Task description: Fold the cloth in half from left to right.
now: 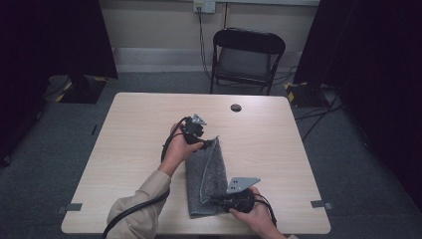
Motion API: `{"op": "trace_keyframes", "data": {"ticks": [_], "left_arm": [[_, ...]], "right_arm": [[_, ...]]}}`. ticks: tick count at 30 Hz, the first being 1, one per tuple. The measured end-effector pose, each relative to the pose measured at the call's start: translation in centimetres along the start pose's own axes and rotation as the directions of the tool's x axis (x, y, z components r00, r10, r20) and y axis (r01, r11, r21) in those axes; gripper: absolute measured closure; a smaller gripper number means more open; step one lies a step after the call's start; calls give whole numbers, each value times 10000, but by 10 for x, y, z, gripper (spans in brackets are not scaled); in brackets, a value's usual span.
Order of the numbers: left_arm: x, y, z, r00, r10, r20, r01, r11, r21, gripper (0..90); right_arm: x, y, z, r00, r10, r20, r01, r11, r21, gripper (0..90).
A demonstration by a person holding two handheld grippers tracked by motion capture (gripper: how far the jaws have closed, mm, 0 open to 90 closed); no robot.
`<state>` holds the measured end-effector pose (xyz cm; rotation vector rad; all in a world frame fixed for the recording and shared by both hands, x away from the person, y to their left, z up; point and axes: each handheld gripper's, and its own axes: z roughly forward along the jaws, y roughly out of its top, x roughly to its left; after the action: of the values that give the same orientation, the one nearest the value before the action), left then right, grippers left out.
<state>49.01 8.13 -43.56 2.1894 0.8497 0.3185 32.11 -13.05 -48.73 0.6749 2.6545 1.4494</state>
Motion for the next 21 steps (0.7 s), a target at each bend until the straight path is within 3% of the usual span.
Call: {"op": "trace_keyframes", "data": {"ticks": [4,6,10,11,17,21], "left_arm": [[0,-9,-5,9999,138,-70,-137,9997,191,413],[0,-15,-7,10000,4,-63,-3,9998,210,413],[6,-29,-10,9994,16,-340,-2,9992,412,414],[11,-34,-11,9981,-61,-607,91,9987,496,414],[27,-46,-15,9915,-438,-1229,506,9973,531,439],[36,-52,-15,9894,-702,-1273,772,9957,510,474]], "right_arm": [[0,-1,-2,10000,-11,40,11,10000,64,814],[0,-3,-3,9999,-87,93,85,9998,153,807],[0,-3,-4,9999,-64,135,63,9999,100,806],[-1,-3,-4,9999,-51,117,50,9999,102,806],[-1,-5,-2,10000,-10,48,9,9999,161,809],[-1,-6,-1,10000,-12,17,12,9998,182,810]]}}
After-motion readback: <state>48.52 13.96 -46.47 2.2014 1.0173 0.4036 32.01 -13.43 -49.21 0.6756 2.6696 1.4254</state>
